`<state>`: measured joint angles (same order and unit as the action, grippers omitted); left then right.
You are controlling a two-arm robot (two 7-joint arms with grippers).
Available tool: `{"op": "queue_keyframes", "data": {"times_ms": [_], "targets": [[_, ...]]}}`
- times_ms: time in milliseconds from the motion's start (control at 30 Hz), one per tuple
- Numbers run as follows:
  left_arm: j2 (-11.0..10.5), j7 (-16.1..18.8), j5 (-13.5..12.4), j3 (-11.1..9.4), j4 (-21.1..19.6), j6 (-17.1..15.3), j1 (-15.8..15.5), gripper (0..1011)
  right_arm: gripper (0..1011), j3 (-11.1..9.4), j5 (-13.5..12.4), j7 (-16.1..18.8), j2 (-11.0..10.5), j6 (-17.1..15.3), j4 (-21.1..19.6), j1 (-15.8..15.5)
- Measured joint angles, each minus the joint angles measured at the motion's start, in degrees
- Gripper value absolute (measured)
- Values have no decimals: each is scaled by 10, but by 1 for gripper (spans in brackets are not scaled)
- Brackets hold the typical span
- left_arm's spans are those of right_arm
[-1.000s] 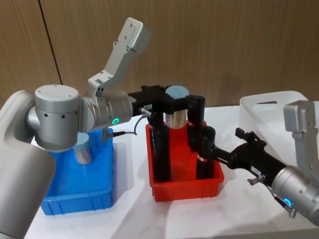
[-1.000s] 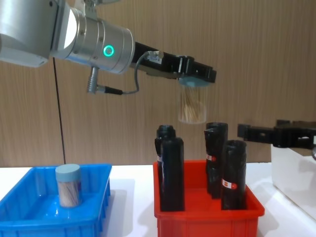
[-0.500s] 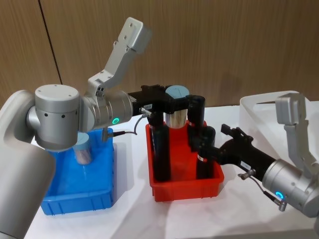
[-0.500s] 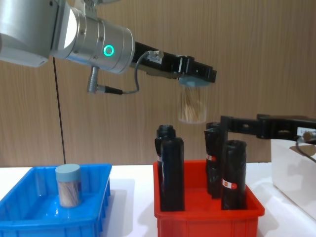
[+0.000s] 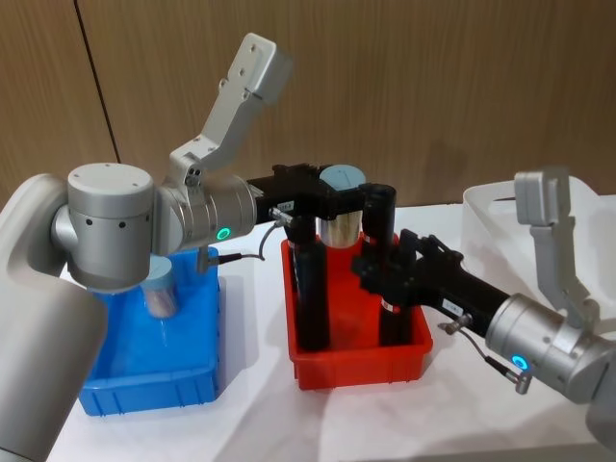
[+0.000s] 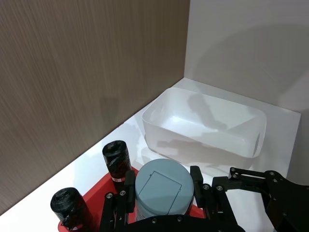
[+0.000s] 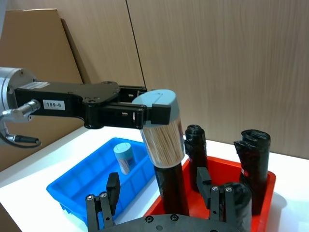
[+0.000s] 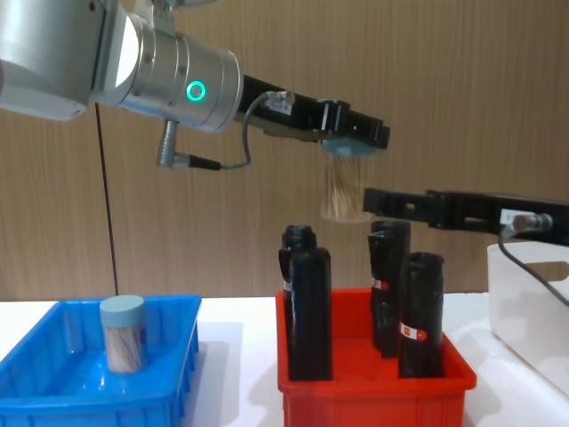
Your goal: Pick the cotton swabs from the blue box and place them into the white box.
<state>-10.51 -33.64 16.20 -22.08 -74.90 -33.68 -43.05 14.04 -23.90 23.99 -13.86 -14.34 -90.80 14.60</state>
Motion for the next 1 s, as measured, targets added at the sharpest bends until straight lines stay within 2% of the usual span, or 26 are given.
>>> {"op": "queue_keyframes", "data": {"times_ms": [433, 1000], "targets": [[0, 0, 0, 0, 0, 0, 0, 690, 1002, 9, 13, 4, 16, 4, 29, 28], [0, 0, 0, 0, 0, 0, 0, 689, 1002, 21, 36, 2, 38, 10, 90, 68]]}}
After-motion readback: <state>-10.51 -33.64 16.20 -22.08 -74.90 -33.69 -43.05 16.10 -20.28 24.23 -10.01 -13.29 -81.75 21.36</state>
